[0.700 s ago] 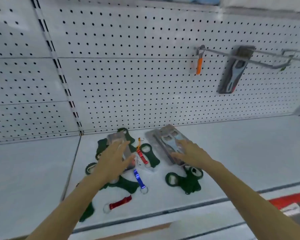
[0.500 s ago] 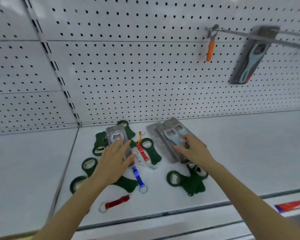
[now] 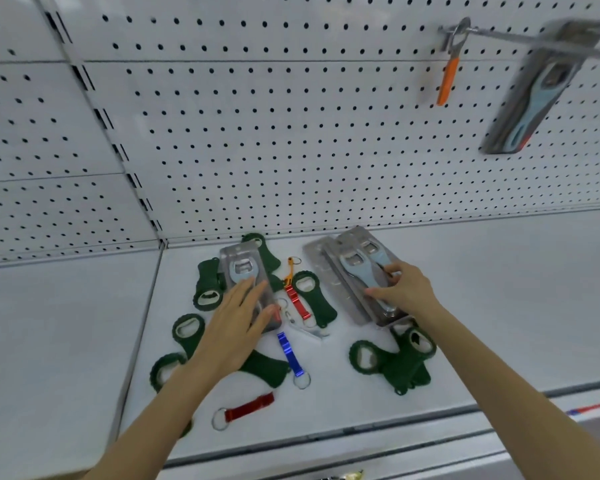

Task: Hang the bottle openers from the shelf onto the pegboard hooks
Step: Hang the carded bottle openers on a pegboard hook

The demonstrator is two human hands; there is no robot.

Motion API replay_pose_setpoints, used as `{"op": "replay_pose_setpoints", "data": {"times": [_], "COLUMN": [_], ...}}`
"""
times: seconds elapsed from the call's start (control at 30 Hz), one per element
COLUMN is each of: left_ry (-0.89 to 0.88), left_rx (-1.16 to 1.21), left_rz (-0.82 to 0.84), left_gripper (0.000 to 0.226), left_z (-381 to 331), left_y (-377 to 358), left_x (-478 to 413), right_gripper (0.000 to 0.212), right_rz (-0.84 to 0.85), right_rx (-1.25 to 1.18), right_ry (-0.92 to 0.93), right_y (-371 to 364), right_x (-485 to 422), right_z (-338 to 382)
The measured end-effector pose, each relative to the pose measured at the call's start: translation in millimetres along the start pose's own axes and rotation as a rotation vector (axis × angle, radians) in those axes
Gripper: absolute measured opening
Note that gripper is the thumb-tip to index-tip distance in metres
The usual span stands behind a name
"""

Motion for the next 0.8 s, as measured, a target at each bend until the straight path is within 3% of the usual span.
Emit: {"op": "replay_pose_setpoints", "data": {"times": [0.2, 0.47, 0.8], "left_ry": [0.000, 0.311, 0.486], "left_rx": [0.165, 0.448, 0.337], "left_rz": [-0.126, -0.390, -0.402], "left_gripper": [0.058, 0.063, 0.075], "left_z": [4.8, 16.7, 18.9], "left_y": [5.1, 10.0, 10.9], "left_x": [3.8, -1.1, -3.8], "right_gripper": [0.076, 0.056, 0.055], "right_rz": [0.042, 0.054, 0.039], "right_rx": [-0.101, -0.264, -0.292], "right_ry": [-0.050, -0.035, -0.037], "right_y": [3.6, 1.1, 2.0], "right_x": [-0.7, 2.5, 5.1], "right_z": [7.1, 15.5, 22.3]}}
Point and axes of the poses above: each hand's wrist, its own x-axis away from the middle knuckle, its own y-axis out of the back of the hand, z = x × y, the point moved 5 cm from there along -x, towards the middle knuckle, and after that the axes turned 10 degrees about x, right-handed, at the moved point
